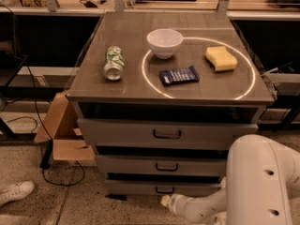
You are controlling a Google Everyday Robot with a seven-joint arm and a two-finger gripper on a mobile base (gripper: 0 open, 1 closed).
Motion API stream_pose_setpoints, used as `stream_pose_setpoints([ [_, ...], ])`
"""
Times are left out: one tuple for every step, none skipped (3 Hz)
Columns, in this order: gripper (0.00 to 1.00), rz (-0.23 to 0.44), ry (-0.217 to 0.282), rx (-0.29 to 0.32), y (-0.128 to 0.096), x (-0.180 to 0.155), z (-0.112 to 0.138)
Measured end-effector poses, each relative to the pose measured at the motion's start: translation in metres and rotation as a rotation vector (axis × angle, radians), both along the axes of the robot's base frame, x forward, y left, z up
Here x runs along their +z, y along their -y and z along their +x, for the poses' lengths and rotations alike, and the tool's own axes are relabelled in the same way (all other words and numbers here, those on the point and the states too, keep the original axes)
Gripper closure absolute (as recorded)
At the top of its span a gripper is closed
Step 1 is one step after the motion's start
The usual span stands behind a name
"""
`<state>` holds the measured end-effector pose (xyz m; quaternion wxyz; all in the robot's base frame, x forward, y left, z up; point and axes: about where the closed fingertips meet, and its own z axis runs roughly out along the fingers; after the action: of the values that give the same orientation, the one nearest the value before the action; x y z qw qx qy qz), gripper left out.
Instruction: Close bottom drawer
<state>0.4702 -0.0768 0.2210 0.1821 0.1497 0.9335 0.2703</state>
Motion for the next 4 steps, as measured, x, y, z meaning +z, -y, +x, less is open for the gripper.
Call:
stream_pose_setpoints([
  [1.00,-0.004,-0.022,-0.005,0.003,-0.002,-0.012],
  [1.00,-0.028,-0.026,-0.045,0.017,-0.015,-0.001],
  [1.00,-0.072,-0.032,-0.090,0.035,-0.034,0.017],
  [1.00,-0.103,-0.025,-0.117,0.047,-0.051,0.040],
])
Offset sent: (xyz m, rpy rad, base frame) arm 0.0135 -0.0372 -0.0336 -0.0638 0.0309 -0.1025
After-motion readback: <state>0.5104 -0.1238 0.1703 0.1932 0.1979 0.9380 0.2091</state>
